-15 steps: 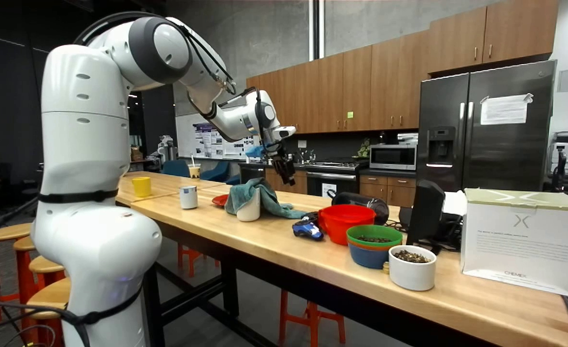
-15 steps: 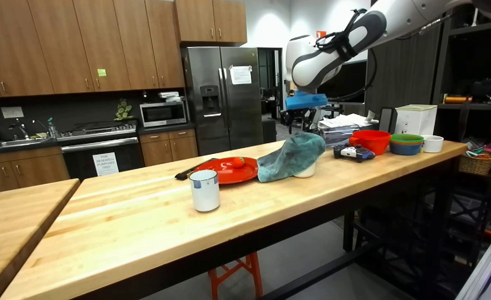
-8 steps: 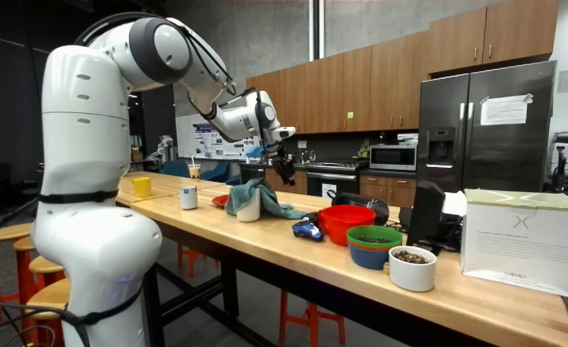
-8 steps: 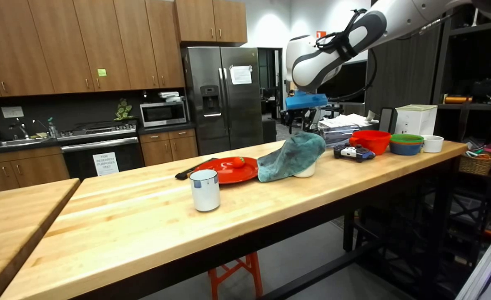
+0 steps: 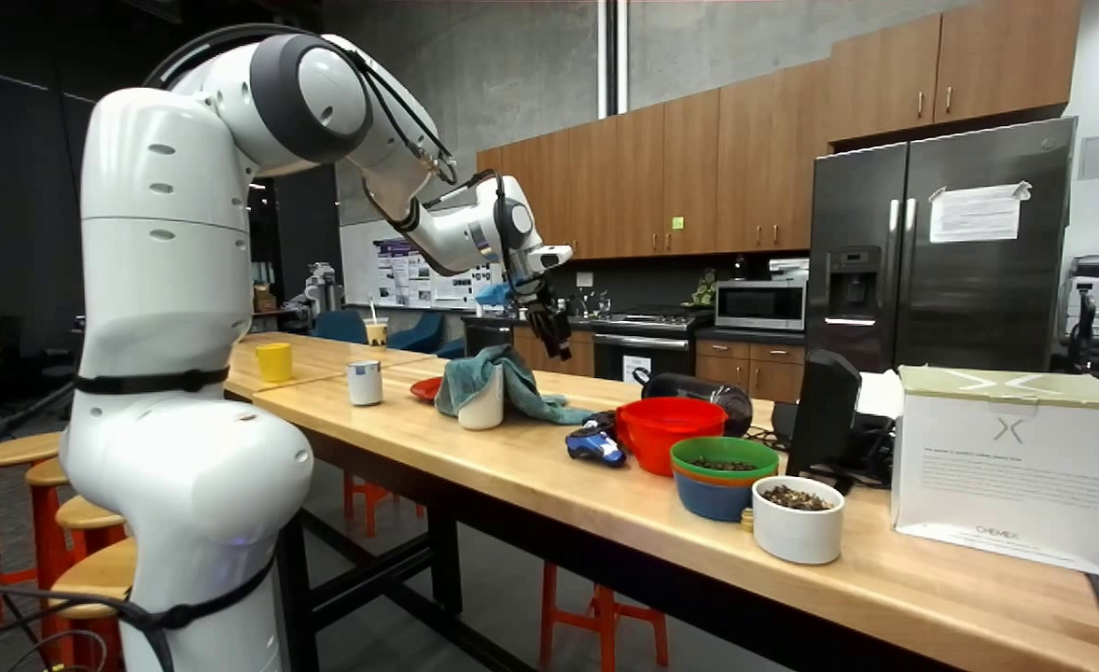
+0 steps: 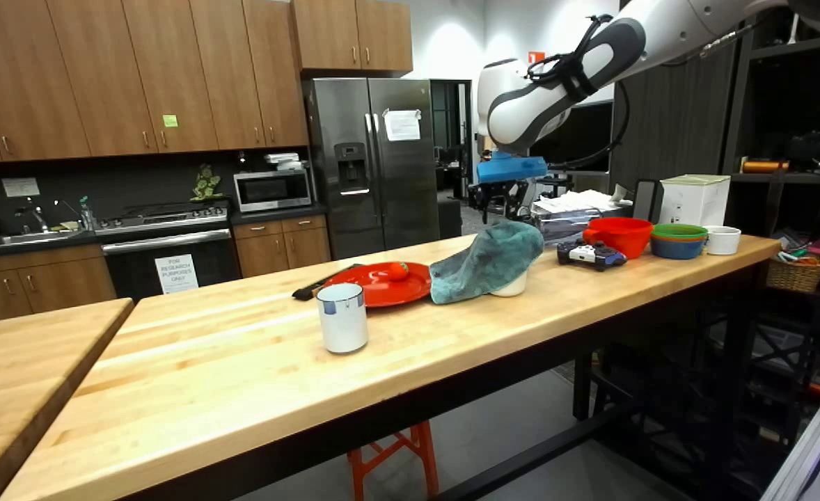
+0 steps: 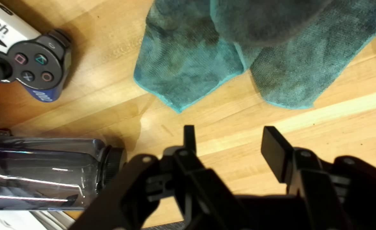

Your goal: Put the blue towel on the plate

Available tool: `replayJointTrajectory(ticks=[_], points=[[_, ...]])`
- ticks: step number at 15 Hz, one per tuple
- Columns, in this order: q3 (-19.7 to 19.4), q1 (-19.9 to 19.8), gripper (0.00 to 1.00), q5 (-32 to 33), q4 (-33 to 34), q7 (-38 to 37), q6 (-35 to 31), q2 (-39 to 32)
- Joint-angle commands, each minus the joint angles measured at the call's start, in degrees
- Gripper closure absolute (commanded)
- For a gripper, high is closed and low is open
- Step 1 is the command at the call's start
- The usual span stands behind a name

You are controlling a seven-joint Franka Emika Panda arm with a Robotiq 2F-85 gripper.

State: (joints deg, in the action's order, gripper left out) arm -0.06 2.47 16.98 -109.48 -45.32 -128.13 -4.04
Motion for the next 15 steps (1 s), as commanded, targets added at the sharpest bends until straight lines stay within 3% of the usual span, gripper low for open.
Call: replayJointTrajectory(ticks=[1,4,5,6,9,15], points=[[-0.04,0.03,0.43,-0.06,0.1,0.08,0.12,-0.01],[-0.04,0.03,0.43,-0.06,0.1,0.08,0.12,-0.01],[-0.04,0.03,0.18,-0.06,0.1,0.08,0.12,-0.01],[0.0,0.13,0.18,0.14,0.24,-0.51,0.2,-0.16],[-0.74,-0.37,0.03,1.61,0.32,-1.39,0.68,-0.53],[-1.95,-1.33,0.0,3.34,0.05,-0.67,0.48,-0.45]])
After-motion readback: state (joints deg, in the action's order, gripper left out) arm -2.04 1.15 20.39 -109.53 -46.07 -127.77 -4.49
